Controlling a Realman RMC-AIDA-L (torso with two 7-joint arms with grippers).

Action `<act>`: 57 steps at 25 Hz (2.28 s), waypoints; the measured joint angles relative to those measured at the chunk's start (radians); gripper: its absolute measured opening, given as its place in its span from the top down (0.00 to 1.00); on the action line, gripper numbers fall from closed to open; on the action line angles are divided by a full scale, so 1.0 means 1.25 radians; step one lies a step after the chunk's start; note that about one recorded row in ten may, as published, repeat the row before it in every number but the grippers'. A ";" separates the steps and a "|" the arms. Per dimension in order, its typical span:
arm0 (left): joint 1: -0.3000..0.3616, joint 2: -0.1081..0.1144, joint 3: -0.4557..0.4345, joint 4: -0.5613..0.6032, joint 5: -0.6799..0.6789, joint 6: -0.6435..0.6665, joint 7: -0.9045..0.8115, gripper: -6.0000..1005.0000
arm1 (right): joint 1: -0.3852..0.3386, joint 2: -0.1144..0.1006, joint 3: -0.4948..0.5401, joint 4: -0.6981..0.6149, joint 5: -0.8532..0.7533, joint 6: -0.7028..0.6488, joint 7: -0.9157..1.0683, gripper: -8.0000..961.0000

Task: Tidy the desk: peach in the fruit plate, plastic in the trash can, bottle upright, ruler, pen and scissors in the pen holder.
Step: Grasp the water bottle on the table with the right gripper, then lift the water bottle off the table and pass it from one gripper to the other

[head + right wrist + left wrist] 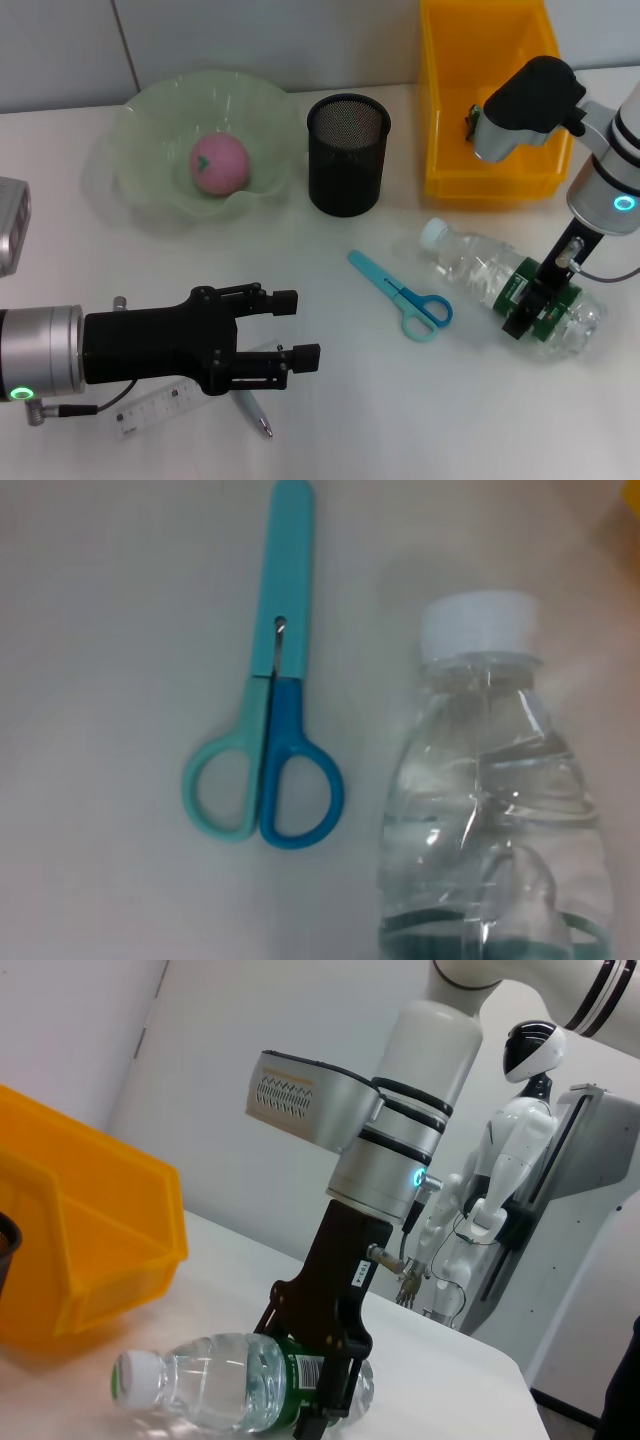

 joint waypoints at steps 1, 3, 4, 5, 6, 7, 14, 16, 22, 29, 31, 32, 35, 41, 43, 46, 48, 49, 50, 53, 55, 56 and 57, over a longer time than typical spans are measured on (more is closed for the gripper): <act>0.000 0.000 0.000 0.000 0.000 0.000 0.000 0.20 | 0.000 0.001 -0.004 -0.002 0.000 -0.002 0.000 0.16; 0.000 0.000 0.000 0.000 0.000 -0.001 0.000 0.20 | 0.000 0.002 -0.014 -0.004 0.001 -0.003 0.000 0.16; 0.000 0.000 0.000 0.000 0.000 -0.001 0.000 0.20 | 0.000 0.002 -0.019 -0.004 0.001 -0.003 0.000 0.17; 0.000 0.000 0.000 0.000 0.000 -0.001 0.000 0.20 | 0.000 0.003 -0.022 -0.004 0.002 -0.003 0.000 0.17; 0.000 0.000 0.000 -0.001 0.000 -0.001 0.000 0.20 | -0.001 0.003 -0.023 -0.005 0.003 -0.003 0.000 0.17; 0.000 0.000 0.000 -0.001 0.000 -0.001 0.000 0.20 | -0.001 0.004 -0.022 -0.008 0.008 -0.007 0.000 0.17; 0.000 0.001 0.000 -0.002 0.000 0.000 -0.002 0.20 | -0.003 0.004 -0.017 -0.023 0.013 -0.014 0.000 0.19; 0.000 0.001 -0.001 -0.001 0.000 0.000 -0.002 0.20 | -0.004 0.004 -0.016 -0.028 0.013 -0.016 0.000 0.19; 0.000 0.001 -0.001 -0.001 -0.002 0.000 -0.002 0.20 | -0.015 0.002 0.002 -0.089 0.025 -0.041 0.000 0.19; -0.001 0.001 -0.001 -0.001 -0.003 0.000 -0.002 0.20 | -0.046 -0.002 0.011 -0.173 0.079 -0.070 -0.012 0.19; 0.001 0.002 -0.001 -0.001 -0.004 0.000 -0.002 0.20 | -0.051 -0.002 0.012 -0.186 0.087 -0.073 -0.016 0.19; 0.001 0.004 -0.001 -0.002 -0.005 -0.002 -0.002 0.20 | -0.060 -0.002 0.016 -0.208 0.106 -0.078 -0.025 0.19; 0.001 0.006 -0.009 -0.005 -0.005 -0.006 -0.002 0.20 | -0.080 -0.002 0.021 -0.243 0.146 -0.085 -0.045 0.19; 0.004 0.006 -0.033 -0.006 -0.005 -0.007 -0.002 0.20 | -0.133 -0.004 0.026 -0.319 0.244 -0.099 -0.092 0.19; 0.006 0.006 -0.047 -0.008 -0.006 -0.007 -0.002 0.20 | -0.150 -0.005 0.045 -0.332 0.284 -0.101 -0.117 0.19; 0.008 0.006 -0.063 -0.008 -0.006 -0.008 -0.002 0.20 | -0.167 -0.003 0.073 -0.339 0.334 -0.102 -0.152 0.19; 0.012 0.002 -0.091 -0.009 -0.006 -0.007 -0.002 0.20 | -0.184 -0.001 0.102 -0.340 0.385 -0.101 -0.186 0.19; 0.013 0.000 -0.105 -0.009 -0.006 -0.005 -0.002 0.20 | -0.191 0.000 0.112 -0.339 0.406 -0.101 -0.201 0.19; 0.016 -0.004 -0.146 -0.010 -0.006 -0.002 -0.002 0.20 | -0.213 0.001 0.138 -0.332 0.478 -0.096 -0.248 0.19; 0.017 -0.005 -0.169 -0.014 -0.006 -0.002 -0.002 0.20 | -0.236 0.002 0.150 -0.320 0.556 -0.090 -0.296 0.19; 0.017 -0.006 -0.243 -0.036 -0.007 0.003 -0.004 0.20 | -0.256 -0.001 0.153 -0.266 0.674 -0.084 -0.385 0.19; 0.015 -0.007 -0.268 -0.048 -0.009 0.005 -0.005 0.20 | -0.256 -0.001 0.153 -0.266 0.674 -0.084 -0.385 0.19; 0.011 -0.007 -0.296 -0.060 -0.011 0.008 -0.008 0.20 | -0.261 -0.001 0.153 -0.225 0.729 -0.084 -0.442 0.19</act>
